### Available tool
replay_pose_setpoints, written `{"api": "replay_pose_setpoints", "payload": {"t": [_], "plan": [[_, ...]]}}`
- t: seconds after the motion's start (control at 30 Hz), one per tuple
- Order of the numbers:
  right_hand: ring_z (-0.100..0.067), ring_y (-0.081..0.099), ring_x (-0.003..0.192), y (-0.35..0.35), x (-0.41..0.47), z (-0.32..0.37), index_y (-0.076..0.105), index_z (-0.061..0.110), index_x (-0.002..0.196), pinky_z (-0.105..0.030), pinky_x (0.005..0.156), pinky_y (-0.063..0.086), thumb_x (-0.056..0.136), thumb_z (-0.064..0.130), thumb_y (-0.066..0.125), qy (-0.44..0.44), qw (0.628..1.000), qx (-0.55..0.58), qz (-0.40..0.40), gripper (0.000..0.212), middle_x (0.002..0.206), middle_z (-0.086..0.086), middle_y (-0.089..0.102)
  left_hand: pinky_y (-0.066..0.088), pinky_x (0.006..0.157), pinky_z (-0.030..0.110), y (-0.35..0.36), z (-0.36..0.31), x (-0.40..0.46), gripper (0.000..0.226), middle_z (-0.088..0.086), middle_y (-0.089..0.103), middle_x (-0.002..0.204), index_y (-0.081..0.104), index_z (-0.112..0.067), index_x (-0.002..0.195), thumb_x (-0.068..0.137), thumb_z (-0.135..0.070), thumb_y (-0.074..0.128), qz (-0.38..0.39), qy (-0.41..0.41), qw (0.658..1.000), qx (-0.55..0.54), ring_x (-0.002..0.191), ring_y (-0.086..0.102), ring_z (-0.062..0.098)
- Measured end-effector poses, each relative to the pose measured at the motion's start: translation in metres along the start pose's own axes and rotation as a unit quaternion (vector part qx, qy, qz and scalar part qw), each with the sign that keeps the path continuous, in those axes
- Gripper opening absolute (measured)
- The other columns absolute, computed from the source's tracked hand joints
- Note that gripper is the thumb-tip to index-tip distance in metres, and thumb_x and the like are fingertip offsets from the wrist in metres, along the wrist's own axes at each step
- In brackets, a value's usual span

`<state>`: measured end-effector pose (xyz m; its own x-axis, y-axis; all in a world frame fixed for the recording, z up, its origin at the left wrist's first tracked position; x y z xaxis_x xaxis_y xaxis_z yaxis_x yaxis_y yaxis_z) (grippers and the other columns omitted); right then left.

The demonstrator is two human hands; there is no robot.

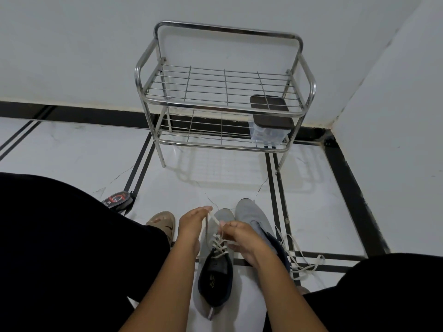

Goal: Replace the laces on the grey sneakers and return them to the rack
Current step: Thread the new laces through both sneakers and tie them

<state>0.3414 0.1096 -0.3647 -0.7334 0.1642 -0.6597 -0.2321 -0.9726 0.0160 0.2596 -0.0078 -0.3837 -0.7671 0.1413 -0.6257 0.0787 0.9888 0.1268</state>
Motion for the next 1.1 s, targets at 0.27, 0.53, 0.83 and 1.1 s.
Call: {"api": "replay_pose_setpoints", "payload": {"t": [0.27,0.53,0.83,1.1], "plan": [[-0.009,0.059,0.057,-0.047,-0.005,0.002,0.066,-0.007,0.105,-0.008,0.043,0.042,0.094,0.002,0.057,0.050,0.982,-0.175,-0.048,0.017,0.075,-0.007,0.065,0.045,0.072,0.029,-0.042,0.029,0.001,0.027,0.003,0.058,0.079,0.064,0.004,0.103,0.085,-0.015,0.071,-0.210,-0.108,0.967,-0.098,0.079,0.058,0.022],[-0.010,0.062,0.061,-0.031,0.011,0.002,0.063,0.012,0.084,-0.023,0.060,0.055,0.090,0.004,0.061,-0.025,0.965,-0.234,-0.112,0.010,0.082,-0.007,0.072,0.040,0.094,0.029,-0.002,0.014,0.001,0.038,0.008,0.051,0.139,0.050,-0.017,0.137,0.099,-0.019,0.048,-0.058,0.069,0.937,0.338,0.121,0.053,0.026],[-0.014,0.063,0.068,-0.044,0.019,-0.006,0.071,0.016,0.085,-0.030,0.069,0.059,0.087,0.004,0.064,-0.036,0.970,-0.142,-0.195,0.014,0.075,0.001,0.068,0.051,0.084,0.031,0.022,0.030,-0.008,0.005,0.000,0.073,0.093,0.071,-0.024,0.087,0.088,-0.027,0.067,0.106,0.103,0.912,0.382,0.093,0.067,0.018],[-0.017,0.060,0.069,-0.027,0.024,-0.073,0.069,0.013,0.089,-0.027,0.066,0.052,0.082,0.021,0.071,0.100,0.938,-0.331,-0.029,0.010,0.078,-0.003,0.062,0.044,0.099,0.037,0.009,0.045,-0.010,0.014,-0.004,0.070,0.105,0.069,-0.026,0.086,0.085,-0.036,0.059,0.035,0.079,0.794,0.601,0.109,0.059,0.021]]}}
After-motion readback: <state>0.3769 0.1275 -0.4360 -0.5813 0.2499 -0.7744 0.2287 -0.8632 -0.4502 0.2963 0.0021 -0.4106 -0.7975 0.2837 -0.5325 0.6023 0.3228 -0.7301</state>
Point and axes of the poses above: each hand's wrist, its own x-axis towards the middle knuckle, its own y-axis out of the palm, z = x × y, the point moved 6 cm from there along x, towards the middle knuckle
